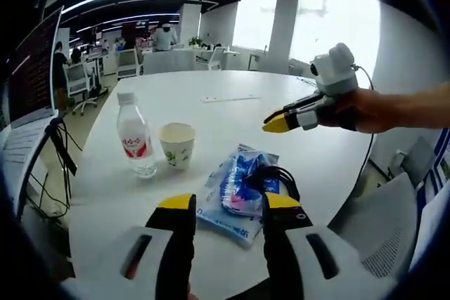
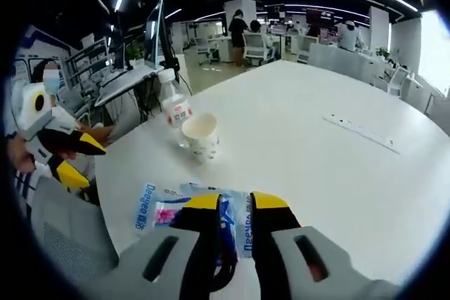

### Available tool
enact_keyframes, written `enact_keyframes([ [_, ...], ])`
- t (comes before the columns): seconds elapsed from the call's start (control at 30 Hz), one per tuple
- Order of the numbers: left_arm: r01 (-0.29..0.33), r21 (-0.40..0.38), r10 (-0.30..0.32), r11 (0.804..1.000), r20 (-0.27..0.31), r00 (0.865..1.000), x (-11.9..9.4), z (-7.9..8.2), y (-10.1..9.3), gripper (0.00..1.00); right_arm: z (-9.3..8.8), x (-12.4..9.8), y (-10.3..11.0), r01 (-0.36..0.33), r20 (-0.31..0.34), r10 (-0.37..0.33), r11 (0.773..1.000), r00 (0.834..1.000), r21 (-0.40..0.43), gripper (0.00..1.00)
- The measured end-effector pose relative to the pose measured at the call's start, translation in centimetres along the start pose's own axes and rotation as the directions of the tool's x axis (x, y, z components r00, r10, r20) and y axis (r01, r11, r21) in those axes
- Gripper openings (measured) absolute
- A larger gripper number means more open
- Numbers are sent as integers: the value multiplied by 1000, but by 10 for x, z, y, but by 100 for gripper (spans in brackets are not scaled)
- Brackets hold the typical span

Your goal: Arrange the tabletop items into an orderly group along one side of the table until the central work area is clear of visible clutter.

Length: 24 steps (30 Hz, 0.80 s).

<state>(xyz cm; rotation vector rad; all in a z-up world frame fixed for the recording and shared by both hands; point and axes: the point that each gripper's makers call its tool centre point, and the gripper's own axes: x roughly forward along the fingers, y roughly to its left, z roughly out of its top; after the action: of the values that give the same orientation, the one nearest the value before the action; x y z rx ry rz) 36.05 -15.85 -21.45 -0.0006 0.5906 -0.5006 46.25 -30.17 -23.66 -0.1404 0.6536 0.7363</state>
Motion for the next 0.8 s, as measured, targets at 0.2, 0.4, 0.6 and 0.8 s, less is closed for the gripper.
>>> enact_keyframes([
  [0.2, 4, 6, -4, 1000, -4, 1000, 0, -1, -2, 37, -27, -7, 0, 8, -30, -7, 999, 1000, 36, 14],
  [0.4, 3, 16, -3, 1000, 5, 1000, -5, 10, -1, 37, -57, -9, 0, 23, -57, -17, 995, 998, 97, 15],
  [0.6, -19, 30, 18, 999, 15, 1000, -9, 19, 12, 38, -76, -8, 5, 31, -72, -20, 989, 997, 142, 17],
  [0.8, -42, 27, 41, 999, 44, 998, -17, 33, 20, 38, -90, -6, 6, 45, -88, -30, 984, 996, 171, 20],
])
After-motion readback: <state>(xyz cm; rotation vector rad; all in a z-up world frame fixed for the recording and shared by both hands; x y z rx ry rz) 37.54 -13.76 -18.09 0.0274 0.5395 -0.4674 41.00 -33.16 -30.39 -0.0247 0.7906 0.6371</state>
